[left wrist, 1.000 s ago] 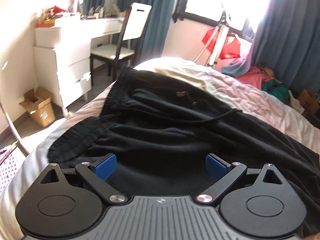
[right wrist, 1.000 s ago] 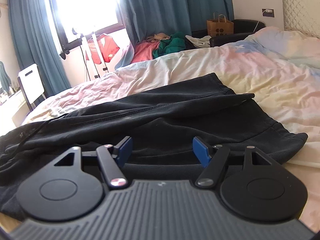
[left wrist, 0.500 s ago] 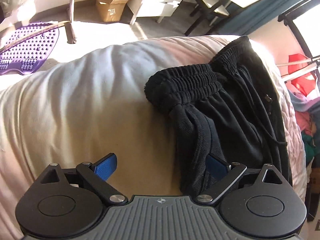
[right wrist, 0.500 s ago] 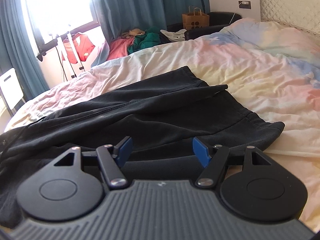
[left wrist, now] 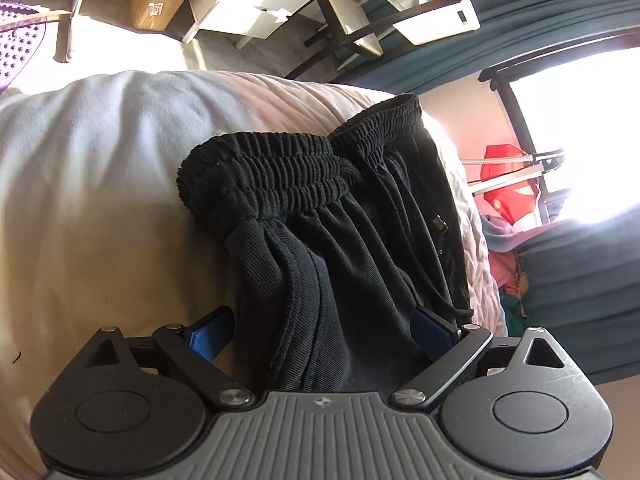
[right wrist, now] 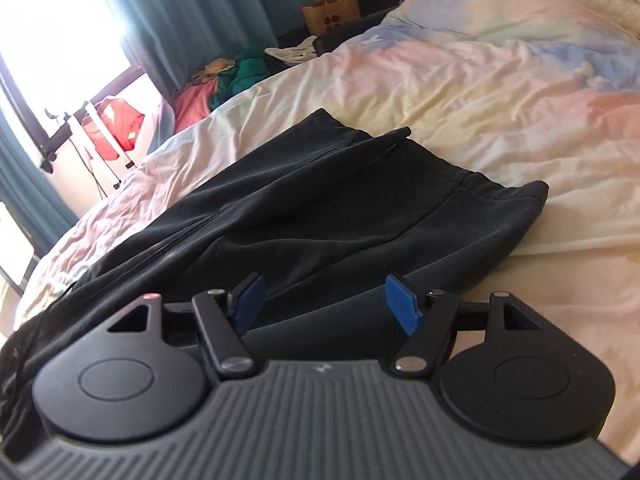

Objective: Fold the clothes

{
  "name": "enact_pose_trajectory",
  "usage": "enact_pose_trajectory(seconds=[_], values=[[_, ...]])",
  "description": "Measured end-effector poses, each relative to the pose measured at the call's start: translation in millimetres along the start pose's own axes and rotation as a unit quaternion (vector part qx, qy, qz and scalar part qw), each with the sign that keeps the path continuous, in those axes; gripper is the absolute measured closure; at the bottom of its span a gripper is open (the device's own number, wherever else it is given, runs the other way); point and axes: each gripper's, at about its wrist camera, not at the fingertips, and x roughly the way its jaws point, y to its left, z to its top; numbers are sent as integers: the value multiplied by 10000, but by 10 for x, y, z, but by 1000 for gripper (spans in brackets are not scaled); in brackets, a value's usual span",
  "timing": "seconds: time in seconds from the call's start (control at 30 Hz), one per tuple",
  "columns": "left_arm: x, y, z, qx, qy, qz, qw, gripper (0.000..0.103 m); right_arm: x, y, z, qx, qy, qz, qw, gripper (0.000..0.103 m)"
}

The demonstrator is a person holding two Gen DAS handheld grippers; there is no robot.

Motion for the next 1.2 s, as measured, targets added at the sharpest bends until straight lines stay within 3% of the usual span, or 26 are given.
enact_pose_trajectory(seconds=[0.13,0.33,0.43,0.6,0.67,0.73,0.8,0.87,0.93,1.03,1.1,1.2], values=[[40,188,47,-479,135,54,9987,7,36,-351,53,1137,-49,-194,9933,33],[56,251,20,-659,325,-258,9970,6,166,-833,78,2548,-183,-968,9619,32],[83,258,-17,-718,471,-497,9951,6,388,-993,60,3041,5,-1134,9459,32],[127,416,4,-1071,534,-967,9881,6,829,-1194,65,3698,279,275,9283,32],[115,452,-5,-1181,536,-1173,9846,7,862,-1205,125,3605,159,718,9298,32],[110,449,-21,-1178,567,-1302,9828,8,842,-1220,139,3540,34,848,9314,32],[110,412,-44,-1026,566,-1201,9858,8,844,-1251,136,3539,-47,747,9323,33],[156,355,-54,-772,633,-975,9902,15,867,-1292,126,3565,-81,621,9322,43],[217,320,-79,-609,800,-803,9917,23,910,-1342,106,3619,-68,471,9310,61],[255,254,-100,-476,878,-1070,9892,25,942,-1362,97,3561,-12,242,9341,90],[219,196,-126,-329,815,-1216,9887,31,945,-1336,120,3446,-19,219,9385,94],[174,174,-157,-214,743,-1238,9893,55,854,-1277,176,3282,-278,299,9437,95]])
